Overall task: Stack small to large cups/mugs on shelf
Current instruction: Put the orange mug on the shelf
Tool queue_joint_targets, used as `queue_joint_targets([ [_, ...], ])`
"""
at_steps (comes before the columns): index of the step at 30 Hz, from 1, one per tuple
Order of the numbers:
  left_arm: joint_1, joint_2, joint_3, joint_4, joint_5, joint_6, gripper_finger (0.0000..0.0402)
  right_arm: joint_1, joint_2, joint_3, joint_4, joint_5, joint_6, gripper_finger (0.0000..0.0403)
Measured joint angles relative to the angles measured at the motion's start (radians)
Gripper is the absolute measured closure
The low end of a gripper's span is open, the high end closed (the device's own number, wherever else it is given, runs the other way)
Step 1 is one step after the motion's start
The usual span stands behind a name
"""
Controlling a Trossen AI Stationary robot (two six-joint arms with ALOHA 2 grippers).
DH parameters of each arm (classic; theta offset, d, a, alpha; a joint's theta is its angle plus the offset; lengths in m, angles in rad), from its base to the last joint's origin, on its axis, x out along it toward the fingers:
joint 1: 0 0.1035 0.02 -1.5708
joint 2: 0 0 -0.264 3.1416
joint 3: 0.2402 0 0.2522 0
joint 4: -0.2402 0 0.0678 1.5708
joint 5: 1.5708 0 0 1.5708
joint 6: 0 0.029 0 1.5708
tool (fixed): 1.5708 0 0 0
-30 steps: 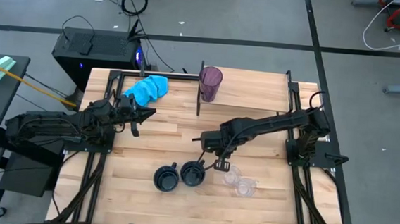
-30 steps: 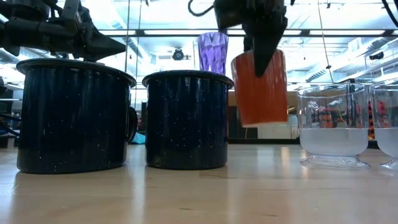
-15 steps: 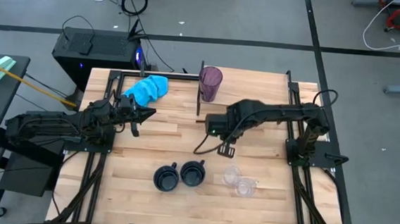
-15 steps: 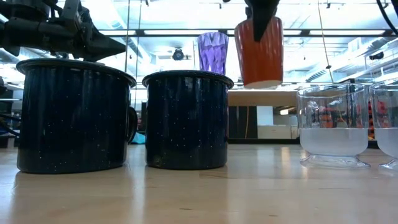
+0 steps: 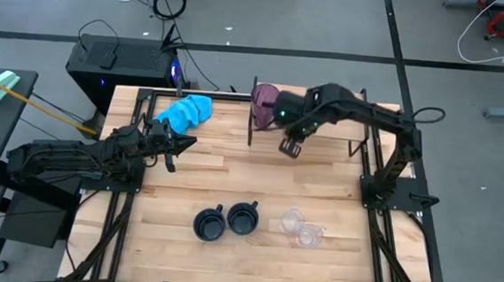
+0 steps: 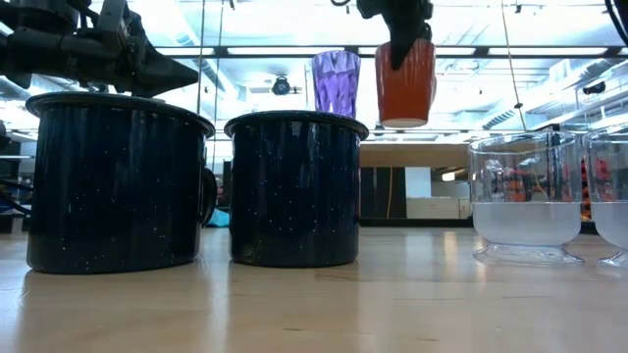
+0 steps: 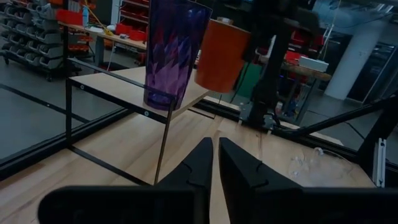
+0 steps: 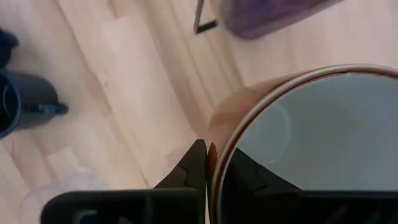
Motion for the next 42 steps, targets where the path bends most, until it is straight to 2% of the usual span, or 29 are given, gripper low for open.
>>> queue_joint_targets([
  [8, 0.000, 0.000, 0.000, 0.000, 0.000, 0.004, 0.0377, -0.109, 0.004, 0.000, 0.070, -0.003, -0.087, 0.0371],
  [14, 0.000, 0.000, 0.000, 0.000, 0.000, 0.018, 0.0375, -0.148, 0.011, -0.001, 0.099, -0.066, -0.118, 0.0371],
  [20, 0.000, 0.000, 0.000, -0.004, 0.000, 0.019, 0.0366, -0.164, 0.011, -0.002, 0.100, -0.062, -0.119, 0.0371],
  [36, -0.001, 0.000, 0.000, -0.005, 0.000, 0.019, 0.0374, -0.191, 0.006, -0.068, 0.097, -0.058, -0.108, 0.0370],
  [42, -0.001, 0.000, 0.000, -0.005, 0.000, 0.018, 0.0367, -0.190, 0.006, -0.068, 0.100, -0.057, -0.106, 0.0351],
])
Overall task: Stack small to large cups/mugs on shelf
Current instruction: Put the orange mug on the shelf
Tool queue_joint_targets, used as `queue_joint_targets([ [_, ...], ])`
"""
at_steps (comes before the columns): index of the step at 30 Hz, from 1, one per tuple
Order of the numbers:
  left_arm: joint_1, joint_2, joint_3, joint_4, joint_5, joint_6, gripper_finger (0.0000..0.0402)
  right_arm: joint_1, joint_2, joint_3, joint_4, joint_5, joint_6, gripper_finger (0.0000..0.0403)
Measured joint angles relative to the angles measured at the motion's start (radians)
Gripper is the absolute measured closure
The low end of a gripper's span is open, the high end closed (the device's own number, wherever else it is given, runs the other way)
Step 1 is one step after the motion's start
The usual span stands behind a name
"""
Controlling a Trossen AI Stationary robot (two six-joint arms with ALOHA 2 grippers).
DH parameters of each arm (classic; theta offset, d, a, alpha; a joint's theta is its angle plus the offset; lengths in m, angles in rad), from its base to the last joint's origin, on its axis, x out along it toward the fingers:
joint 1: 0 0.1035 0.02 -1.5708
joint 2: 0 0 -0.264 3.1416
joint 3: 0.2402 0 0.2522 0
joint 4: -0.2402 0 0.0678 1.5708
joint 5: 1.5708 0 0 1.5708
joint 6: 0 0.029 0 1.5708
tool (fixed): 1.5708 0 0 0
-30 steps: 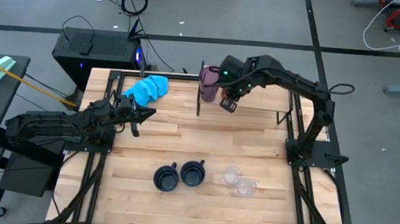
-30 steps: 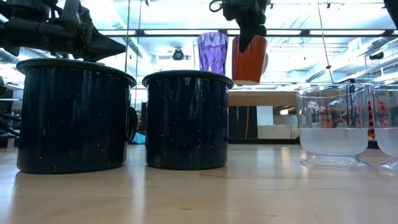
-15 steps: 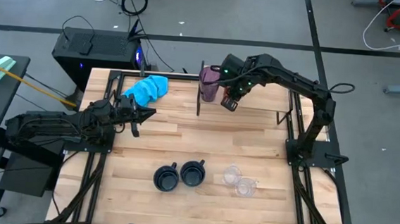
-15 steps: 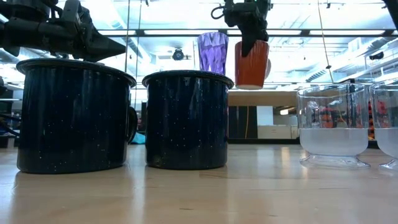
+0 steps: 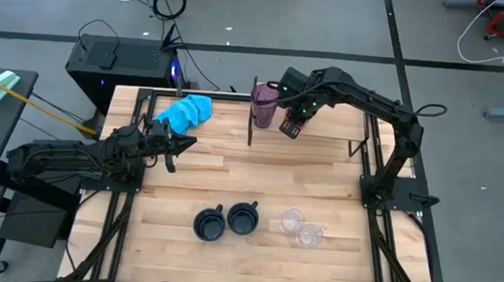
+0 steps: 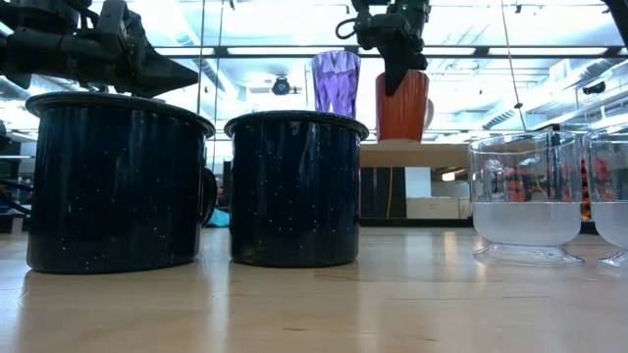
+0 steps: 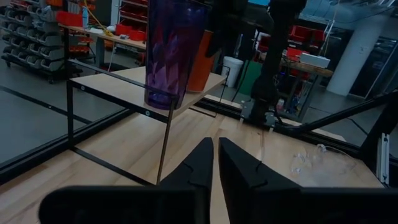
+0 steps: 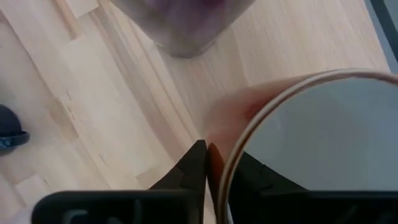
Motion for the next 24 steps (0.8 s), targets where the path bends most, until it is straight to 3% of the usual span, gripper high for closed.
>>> queue_joint_targets([
  [6, 0.000, 0.000, 0.000, 0.000, 0.000, 0.000, 0.0375, 0.000, 0.000, 0.002, 0.002, 0.014, 0.005, 0.0329],
  [19, 0.000, 0.000, 0.000, 0.000, 0.000, 0.000, 0.0367, 0.022, -0.001, 0.002, 0.008, 0.030, 0.007, 0.0322],
  [24, 0.000, 0.000, 0.000, 0.000, 0.000, 0.000, 0.0373, 0.022, -0.026, 0.004, 0.009, 0.032, 0.026, 0.0292],
])
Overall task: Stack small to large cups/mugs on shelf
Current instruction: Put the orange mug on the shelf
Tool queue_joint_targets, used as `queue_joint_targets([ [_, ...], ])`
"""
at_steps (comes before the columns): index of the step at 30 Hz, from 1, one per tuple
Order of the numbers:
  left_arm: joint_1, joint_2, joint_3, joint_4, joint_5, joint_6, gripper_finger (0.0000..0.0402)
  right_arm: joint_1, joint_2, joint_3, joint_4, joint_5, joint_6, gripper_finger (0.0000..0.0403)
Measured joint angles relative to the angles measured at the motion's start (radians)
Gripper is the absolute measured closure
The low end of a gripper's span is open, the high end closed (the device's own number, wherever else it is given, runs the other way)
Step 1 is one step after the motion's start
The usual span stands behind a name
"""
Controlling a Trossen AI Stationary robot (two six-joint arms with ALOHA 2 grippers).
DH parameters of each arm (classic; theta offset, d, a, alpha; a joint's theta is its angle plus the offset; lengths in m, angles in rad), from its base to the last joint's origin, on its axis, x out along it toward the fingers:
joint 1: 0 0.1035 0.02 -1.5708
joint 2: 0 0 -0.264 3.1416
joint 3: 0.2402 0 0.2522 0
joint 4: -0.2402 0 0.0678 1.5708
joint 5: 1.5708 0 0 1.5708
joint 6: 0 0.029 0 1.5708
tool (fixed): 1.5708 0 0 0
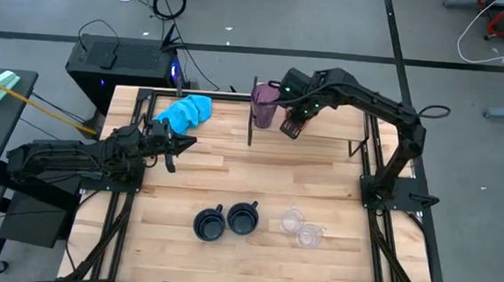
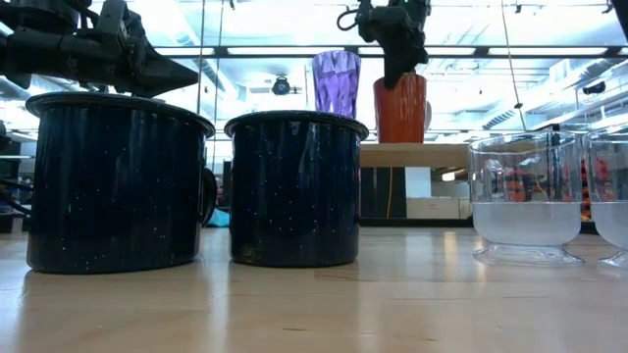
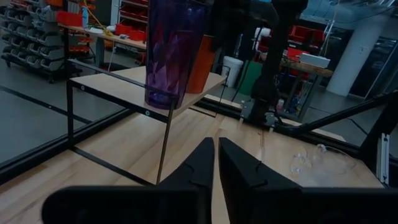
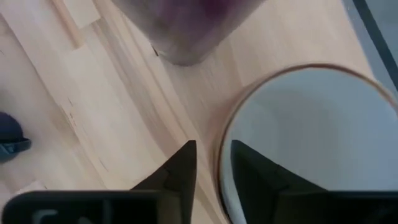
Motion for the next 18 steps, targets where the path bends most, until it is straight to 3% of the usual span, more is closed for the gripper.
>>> queue_joint_targets([
  [9, 0.000, 0.000, 0.000, 0.000, 0.000, 0.000, 0.0372, 0.000, -0.097, 0.000, 0.001, 0.046, 0.051, 0.0225],
  [18, 0.000, 0.000, 0.000, 0.000, 0.000, 0.000, 0.0372, -0.035, -0.188, 0.000, -0.023, 0.294, 0.277, 0.0232],
])
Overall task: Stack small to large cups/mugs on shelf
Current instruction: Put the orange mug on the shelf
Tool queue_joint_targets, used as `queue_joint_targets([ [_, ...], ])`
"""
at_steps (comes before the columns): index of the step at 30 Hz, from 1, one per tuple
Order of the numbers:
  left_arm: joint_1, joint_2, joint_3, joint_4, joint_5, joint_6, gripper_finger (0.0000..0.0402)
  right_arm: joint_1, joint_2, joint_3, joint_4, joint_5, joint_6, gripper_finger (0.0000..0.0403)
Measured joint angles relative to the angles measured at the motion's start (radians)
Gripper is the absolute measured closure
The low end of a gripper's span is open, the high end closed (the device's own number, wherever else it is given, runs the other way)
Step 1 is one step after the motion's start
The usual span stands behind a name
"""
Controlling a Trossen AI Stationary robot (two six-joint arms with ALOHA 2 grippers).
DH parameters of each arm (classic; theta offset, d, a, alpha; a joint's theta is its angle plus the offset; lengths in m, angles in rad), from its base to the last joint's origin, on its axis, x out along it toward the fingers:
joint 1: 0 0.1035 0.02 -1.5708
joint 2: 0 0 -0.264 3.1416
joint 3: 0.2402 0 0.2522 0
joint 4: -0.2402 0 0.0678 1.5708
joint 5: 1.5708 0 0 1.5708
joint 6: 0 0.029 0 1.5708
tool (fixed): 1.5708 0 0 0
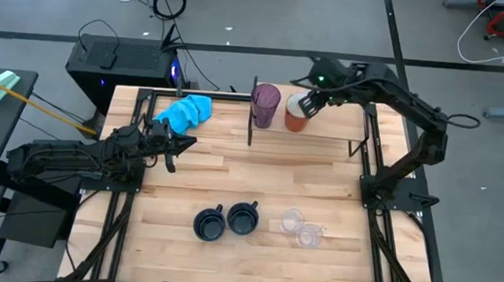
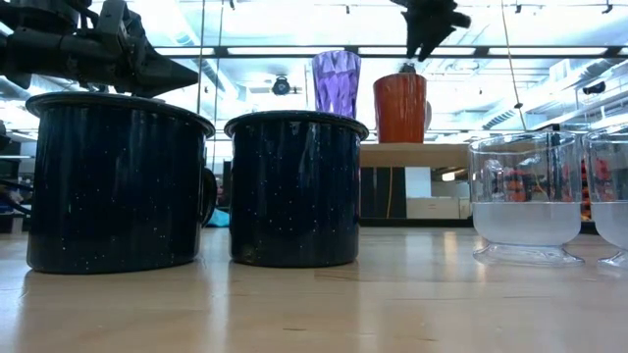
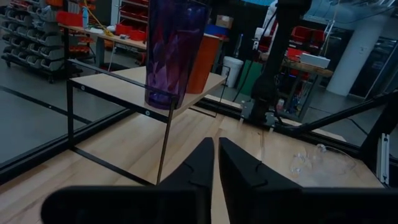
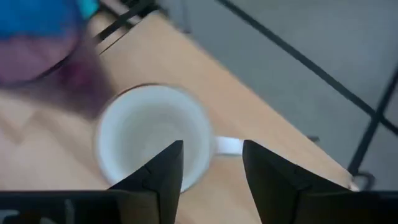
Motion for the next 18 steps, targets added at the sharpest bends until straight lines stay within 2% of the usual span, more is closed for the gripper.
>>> queue_joint_targets([
  [5, 0.000, 0.000, 0.000, 0.000, 0.000, 0.000, 0.0378, -0.032, 0.013, -0.017, -0.142, 0.013, 0.033, 0.0242],
  [10, 0.000, 0.000, 0.000, -0.001, 0.000, 0.000, 0.0372, -0.025, 0.004, -0.126, -0.097, 0.011, -0.022, 0.0255],
  [18, 0.000, 0.000, 0.000, -0.004, 0.000, -0.005, 0.0369, -0.093, 0.003, -0.258, -0.092, 0.014, -0.041, 0.0271],
])
